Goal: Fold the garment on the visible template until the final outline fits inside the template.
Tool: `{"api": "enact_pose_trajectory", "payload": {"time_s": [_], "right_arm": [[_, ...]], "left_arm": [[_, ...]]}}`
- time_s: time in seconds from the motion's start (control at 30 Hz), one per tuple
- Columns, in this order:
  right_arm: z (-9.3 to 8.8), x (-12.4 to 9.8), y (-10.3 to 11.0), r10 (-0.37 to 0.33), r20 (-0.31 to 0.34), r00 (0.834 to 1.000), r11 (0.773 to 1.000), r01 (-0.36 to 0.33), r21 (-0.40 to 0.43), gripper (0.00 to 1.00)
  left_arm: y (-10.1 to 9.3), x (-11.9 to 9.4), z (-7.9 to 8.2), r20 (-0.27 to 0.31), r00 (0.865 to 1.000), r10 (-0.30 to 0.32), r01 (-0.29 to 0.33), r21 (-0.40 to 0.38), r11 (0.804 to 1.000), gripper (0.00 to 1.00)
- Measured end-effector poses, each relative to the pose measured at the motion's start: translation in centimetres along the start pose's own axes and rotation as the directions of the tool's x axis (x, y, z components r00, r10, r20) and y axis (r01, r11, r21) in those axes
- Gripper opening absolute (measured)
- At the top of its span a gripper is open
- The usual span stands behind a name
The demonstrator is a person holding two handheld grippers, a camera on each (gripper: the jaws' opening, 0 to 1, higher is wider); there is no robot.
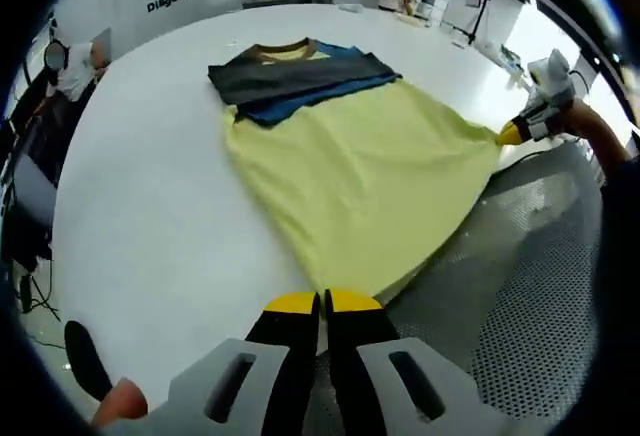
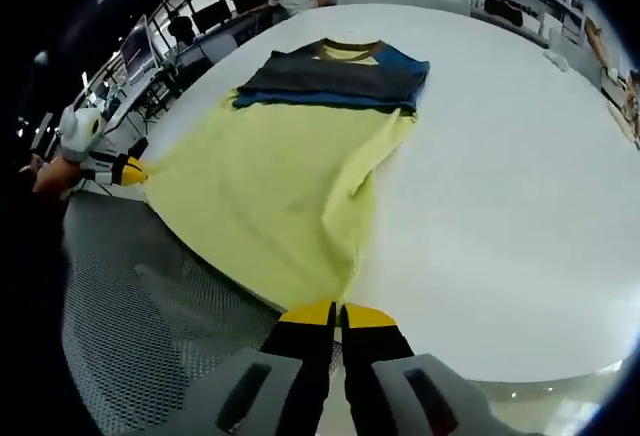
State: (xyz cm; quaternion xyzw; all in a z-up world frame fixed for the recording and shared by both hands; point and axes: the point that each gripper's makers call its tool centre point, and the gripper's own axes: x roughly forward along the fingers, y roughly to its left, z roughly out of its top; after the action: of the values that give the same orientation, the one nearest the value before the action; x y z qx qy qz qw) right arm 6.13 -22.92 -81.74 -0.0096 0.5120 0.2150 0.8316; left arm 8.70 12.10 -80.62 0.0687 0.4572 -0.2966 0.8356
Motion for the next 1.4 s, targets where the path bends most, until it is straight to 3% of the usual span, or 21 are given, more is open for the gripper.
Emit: {"api": "enact_pose_trajectory", "payload": {"time_s": [0.07, 0.23, 0.4, 0.63, 0.8, 0.93, 1.07, 1.1, 1.2, 1.27, 1.4], "right_arm": [[0.3, -0.6, 0.0, -0.001, 0.01, 1.0, 1.0, 0.001, 0.001, 0.0], [3.0, -2.9, 0.4, 0.033, 0.124, 0.992, 0.997, -0.041, 0.066, 0.0], [4.4, -4.4, 0.4, 0.024, 0.162, 0.986, 0.998, -0.033, 0.049, 0.0], [7.7, -6.8, 0.9, 0.046, 0.269, 0.962, 0.996, -0.063, 0.056, 0.0], [10.7, -7.5, 0.5, 0.035, 0.338, 0.941, 0.996, -0.059, 0.06, 0.0], [12.8, -7.4, -0.1, 0.024, 0.359, 0.933, 0.998, -0.043, 0.044, 0.0], [14.9, -7.1, -1.2, 0.013, 0.388, 0.922, 0.998, -0.036, 0.052, 0.0], [16.0, -6.9, -1.8, 0.002, 0.402, 0.916, 0.998, -0.026, 0.055, 0.0], [17.5, -6.6, -2.5, -0.004, 0.417, 0.909, 0.998, -0.024, 0.064, 0.0], [19.4, -5.5, -4.0, -0.025, 0.418, 0.908, 0.997, -0.007, 0.074, 0.0], [21.3, -3.8, -5.6, -0.047, 0.415, 0.908, 0.996, 0.013, 0.083, 0.0]], "left_arm": [[-0.1, -0.6, 0.5, 0.025, 1.0, -0.001, 0.002, -0.021, 1.0, 0.0], [0.2, -3.1, 3.9, 0.173, 0.985, 0.007, 0.01, -0.098, 0.995, 0.0], [0.5, -4.7, 6.4, 0.247, 0.969, 0.013, 0.009, -0.086, 0.996, 0.0], [1.0, -6.1, 8.9, 0.311, 0.95, 0.02, 0.006, -0.084, 0.996, 0.0], [1.5, -5.9, 10.7, 0.343, 0.939, 0.017, 0.013, -0.086, 0.996, 0.0], [2.4, -5.7, 12.5, 0.369, 0.929, 0.025, 0.005, -0.081, 0.997, 0.0], [3.7, -4.9, 14.8, 0.396, 0.918, 0.037, -0.003, -0.086, 0.996, 0.0], [4.2, -4.3, 16.0, 0.407, 0.912, 0.037, -0.003, -0.086, 0.996, 0.0], [5.7, -2.5, 17.9, 0.402, 0.915, 0.042, -0.004, -0.093, 0.996, 0.0], [6.6, -1.0, 19.0, 0.393, 0.919, 0.043, -0.005, -0.097, 0.995, 0.0], [8.1, 1.1, 20.4, 0.371, 0.927, 0.055, -0.023, -0.09, 0.996, 0.0]]}}
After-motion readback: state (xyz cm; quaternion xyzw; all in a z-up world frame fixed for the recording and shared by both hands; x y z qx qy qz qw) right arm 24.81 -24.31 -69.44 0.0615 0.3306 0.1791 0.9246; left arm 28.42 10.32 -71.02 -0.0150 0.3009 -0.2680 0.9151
